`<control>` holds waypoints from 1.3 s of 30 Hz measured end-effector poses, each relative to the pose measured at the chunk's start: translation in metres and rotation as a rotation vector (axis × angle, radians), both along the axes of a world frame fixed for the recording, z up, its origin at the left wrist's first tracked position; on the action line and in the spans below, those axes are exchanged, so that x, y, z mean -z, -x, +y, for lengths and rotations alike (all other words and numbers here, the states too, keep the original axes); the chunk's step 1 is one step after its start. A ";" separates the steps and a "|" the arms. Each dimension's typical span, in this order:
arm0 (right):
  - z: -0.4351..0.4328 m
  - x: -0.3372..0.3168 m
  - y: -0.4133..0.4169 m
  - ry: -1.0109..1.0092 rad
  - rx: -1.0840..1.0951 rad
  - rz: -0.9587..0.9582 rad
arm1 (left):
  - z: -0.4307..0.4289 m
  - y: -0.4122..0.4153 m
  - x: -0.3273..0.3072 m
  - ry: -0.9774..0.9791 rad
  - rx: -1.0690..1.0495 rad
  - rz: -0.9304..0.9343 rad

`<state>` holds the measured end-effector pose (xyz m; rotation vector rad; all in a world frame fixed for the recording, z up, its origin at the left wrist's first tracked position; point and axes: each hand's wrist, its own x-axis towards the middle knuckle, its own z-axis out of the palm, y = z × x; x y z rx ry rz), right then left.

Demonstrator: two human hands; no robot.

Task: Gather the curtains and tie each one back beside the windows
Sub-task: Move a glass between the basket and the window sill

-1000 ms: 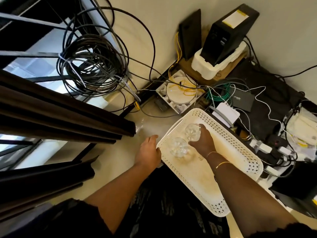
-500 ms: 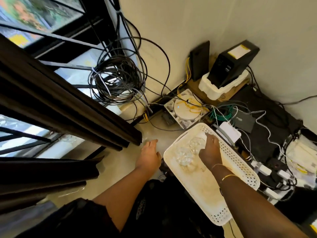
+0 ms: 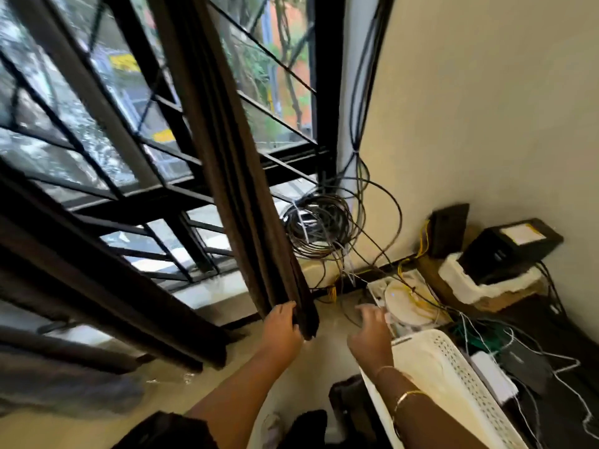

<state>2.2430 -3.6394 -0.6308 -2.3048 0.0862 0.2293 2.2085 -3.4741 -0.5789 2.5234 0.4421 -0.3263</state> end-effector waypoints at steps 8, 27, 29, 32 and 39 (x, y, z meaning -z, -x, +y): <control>0.129 -0.017 0.004 -0.040 -0.242 -0.020 | 0.118 0.024 0.001 -0.032 -0.191 -0.047; 0.374 0.029 -0.025 0.121 -0.465 0.123 | 0.374 -0.017 0.054 -0.667 0.238 0.222; 0.384 0.038 -0.035 0.128 -0.482 0.130 | 0.390 -0.020 0.060 -0.703 0.223 0.254; 0.395 0.054 -0.048 0.170 -0.513 0.143 | 0.408 -0.023 0.073 -0.758 0.136 0.420; 0.444 0.125 -0.083 0.239 -0.571 0.243 | 0.441 -0.055 0.133 -0.657 0.176 0.396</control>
